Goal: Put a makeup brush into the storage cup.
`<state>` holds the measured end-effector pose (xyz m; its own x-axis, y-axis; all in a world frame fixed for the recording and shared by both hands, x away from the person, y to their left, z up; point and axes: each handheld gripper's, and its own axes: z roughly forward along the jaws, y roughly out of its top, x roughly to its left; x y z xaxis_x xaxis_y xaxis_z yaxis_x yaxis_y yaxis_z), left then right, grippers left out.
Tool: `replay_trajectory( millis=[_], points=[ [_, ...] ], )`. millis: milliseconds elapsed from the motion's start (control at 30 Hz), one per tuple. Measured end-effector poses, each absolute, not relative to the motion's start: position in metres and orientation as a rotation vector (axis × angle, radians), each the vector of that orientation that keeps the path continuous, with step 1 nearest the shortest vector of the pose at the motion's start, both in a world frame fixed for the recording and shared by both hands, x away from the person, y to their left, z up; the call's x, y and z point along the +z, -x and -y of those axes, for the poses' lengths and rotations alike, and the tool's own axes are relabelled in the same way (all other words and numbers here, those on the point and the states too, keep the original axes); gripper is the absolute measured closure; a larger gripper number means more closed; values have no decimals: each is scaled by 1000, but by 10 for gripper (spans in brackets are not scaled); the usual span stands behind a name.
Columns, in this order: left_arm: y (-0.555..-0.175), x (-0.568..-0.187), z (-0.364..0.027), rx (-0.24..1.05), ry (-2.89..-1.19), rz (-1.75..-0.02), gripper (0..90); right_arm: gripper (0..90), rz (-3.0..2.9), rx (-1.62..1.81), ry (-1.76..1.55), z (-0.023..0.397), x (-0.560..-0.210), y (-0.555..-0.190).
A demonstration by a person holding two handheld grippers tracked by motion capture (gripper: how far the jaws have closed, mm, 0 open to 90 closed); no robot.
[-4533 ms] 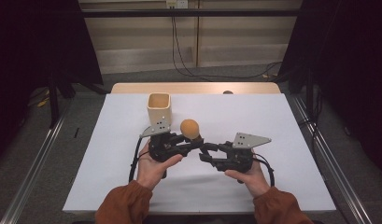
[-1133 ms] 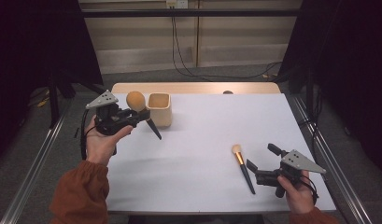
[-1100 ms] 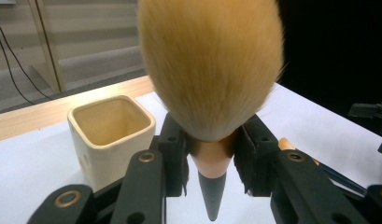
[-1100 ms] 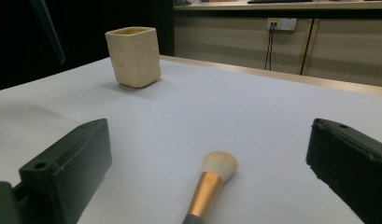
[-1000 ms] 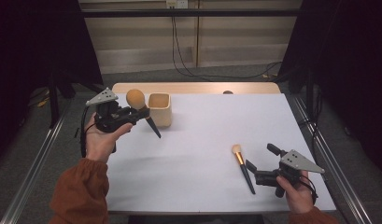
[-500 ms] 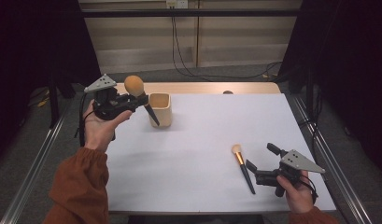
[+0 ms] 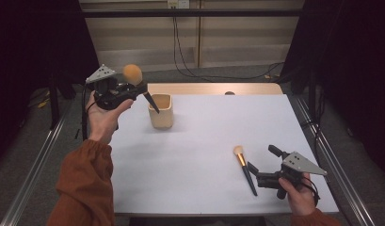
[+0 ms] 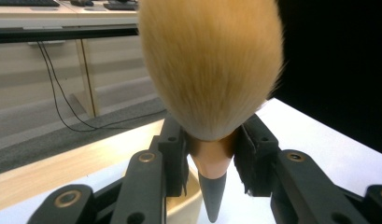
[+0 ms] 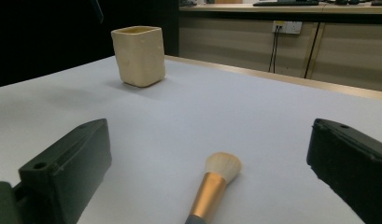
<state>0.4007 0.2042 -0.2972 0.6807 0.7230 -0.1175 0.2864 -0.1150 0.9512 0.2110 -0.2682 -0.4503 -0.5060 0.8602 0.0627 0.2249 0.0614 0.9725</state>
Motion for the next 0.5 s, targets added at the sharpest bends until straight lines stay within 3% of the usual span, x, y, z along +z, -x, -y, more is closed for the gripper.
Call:
replay_trajectory(
  millis=[500],
  points=[
    [-422,-305,-196,509,-1698,-857,662,0,-1792,1480,-1073,268,-451,-211]
  ],
)
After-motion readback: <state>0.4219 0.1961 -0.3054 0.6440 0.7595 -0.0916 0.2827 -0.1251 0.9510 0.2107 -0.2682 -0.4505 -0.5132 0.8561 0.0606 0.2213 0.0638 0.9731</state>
